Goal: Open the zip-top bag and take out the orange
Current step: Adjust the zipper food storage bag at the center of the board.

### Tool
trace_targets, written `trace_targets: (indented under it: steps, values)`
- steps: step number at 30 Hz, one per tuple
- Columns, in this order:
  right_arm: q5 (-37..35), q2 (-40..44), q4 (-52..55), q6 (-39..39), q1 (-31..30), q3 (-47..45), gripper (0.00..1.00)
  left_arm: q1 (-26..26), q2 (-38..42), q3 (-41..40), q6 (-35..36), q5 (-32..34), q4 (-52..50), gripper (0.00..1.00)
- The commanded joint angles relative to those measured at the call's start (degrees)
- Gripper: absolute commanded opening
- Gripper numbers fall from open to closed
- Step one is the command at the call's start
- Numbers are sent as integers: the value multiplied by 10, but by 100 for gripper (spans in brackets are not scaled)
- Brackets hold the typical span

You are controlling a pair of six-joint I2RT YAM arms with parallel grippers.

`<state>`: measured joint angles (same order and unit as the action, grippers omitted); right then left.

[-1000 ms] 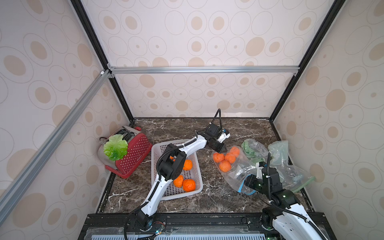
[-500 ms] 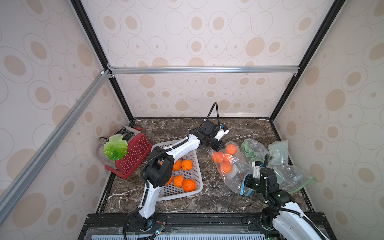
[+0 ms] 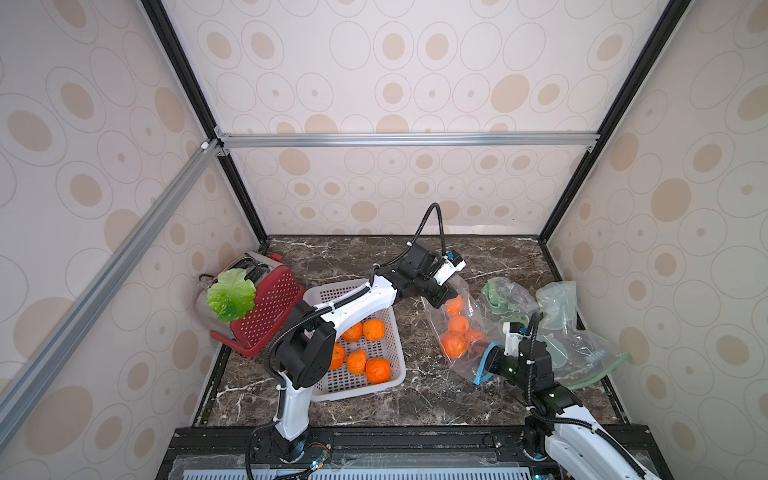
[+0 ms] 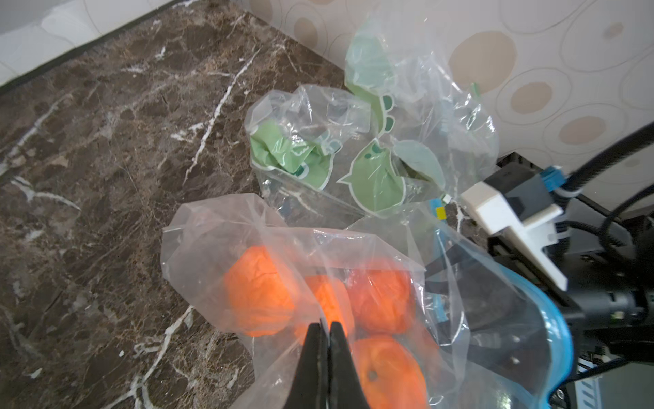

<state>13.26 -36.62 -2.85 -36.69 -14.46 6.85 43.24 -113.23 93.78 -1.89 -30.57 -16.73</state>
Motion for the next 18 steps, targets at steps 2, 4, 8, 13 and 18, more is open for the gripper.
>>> trace_targets:
  steps: [2,4,8,13,18]
  values:
    - [-16,-35,19,7,-1,25,70,-1,-23,8,5,18,8,0]
    - [-24,-57,38,22,-1,34,71,-5,-32,2,-1,15,19,0]
    - [-59,-102,53,3,-1,58,77,-10,-47,-1,-7,5,27,0]
    - [-86,-171,19,-30,-1,93,79,-12,-67,-8,-15,-10,34,0]
    - [-60,-286,5,-22,-1,141,75,-13,-77,-26,-21,-13,49,0]
